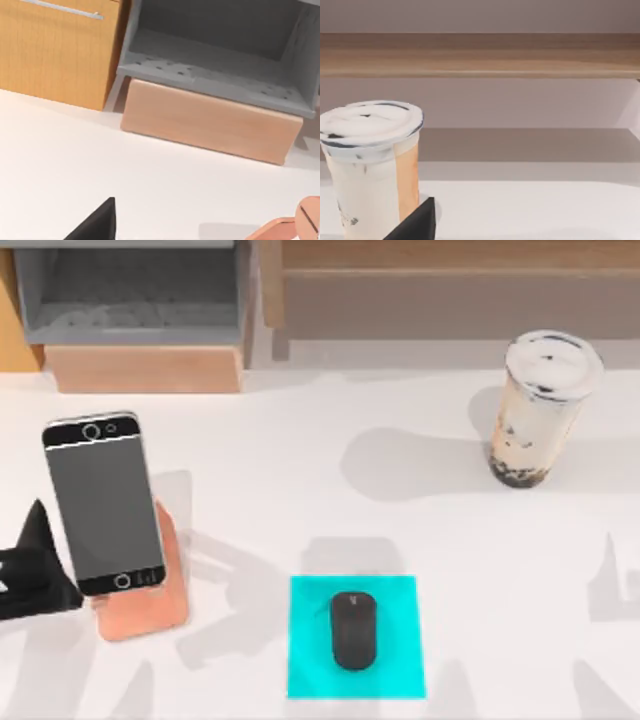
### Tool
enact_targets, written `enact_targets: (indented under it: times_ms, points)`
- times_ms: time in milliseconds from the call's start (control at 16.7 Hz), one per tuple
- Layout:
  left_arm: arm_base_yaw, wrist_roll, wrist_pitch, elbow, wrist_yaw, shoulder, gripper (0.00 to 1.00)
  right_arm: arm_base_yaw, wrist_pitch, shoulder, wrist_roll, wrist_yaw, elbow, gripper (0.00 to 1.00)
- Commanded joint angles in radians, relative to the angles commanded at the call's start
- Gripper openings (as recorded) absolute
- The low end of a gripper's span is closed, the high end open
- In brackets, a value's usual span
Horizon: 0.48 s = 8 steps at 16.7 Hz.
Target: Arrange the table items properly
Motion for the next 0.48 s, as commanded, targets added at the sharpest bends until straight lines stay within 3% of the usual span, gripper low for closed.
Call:
enact_targets:
  times_ms: [300, 480]
  points:
    - [0.235, 0.188, 0.065, -0.055, 0.238, -0.117, 1.00, 0.000, 0.000, 0.000, 0.000, 0.000, 0.000, 1.00]
    - [0.327, 0.259, 0.084, -0.066, 0.333, -0.135, 1.00, 0.000, 0.000, 0.000, 0.000, 0.000, 0.000, 1.00]
